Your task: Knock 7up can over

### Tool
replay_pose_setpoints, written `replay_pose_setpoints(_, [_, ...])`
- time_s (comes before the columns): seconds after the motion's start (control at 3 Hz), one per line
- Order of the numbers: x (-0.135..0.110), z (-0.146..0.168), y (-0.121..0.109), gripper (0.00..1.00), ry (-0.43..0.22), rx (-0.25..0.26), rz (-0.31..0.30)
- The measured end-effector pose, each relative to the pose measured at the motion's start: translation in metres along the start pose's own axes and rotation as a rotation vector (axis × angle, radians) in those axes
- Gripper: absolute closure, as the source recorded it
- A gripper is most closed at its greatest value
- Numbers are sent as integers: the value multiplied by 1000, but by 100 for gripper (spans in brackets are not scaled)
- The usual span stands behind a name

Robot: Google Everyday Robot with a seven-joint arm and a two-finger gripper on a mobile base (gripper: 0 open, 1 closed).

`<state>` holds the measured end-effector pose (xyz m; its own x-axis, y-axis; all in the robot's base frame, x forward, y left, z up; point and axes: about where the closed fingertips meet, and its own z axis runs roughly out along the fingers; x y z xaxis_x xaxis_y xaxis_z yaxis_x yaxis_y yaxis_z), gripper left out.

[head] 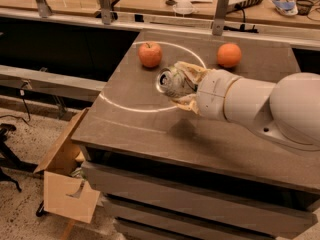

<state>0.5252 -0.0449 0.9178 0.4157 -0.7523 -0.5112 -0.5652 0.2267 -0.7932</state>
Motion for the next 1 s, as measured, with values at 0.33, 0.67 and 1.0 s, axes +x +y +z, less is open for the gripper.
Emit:
replay_pose_setpoints(0.33, [8,1,13,100,64,-112,-88])
replay_pose_setpoints(0.67, [24,8,12,82,111,-239,-110])
replay_pose_setpoints(1.0, [44,20,16,51,179,-417,-222])
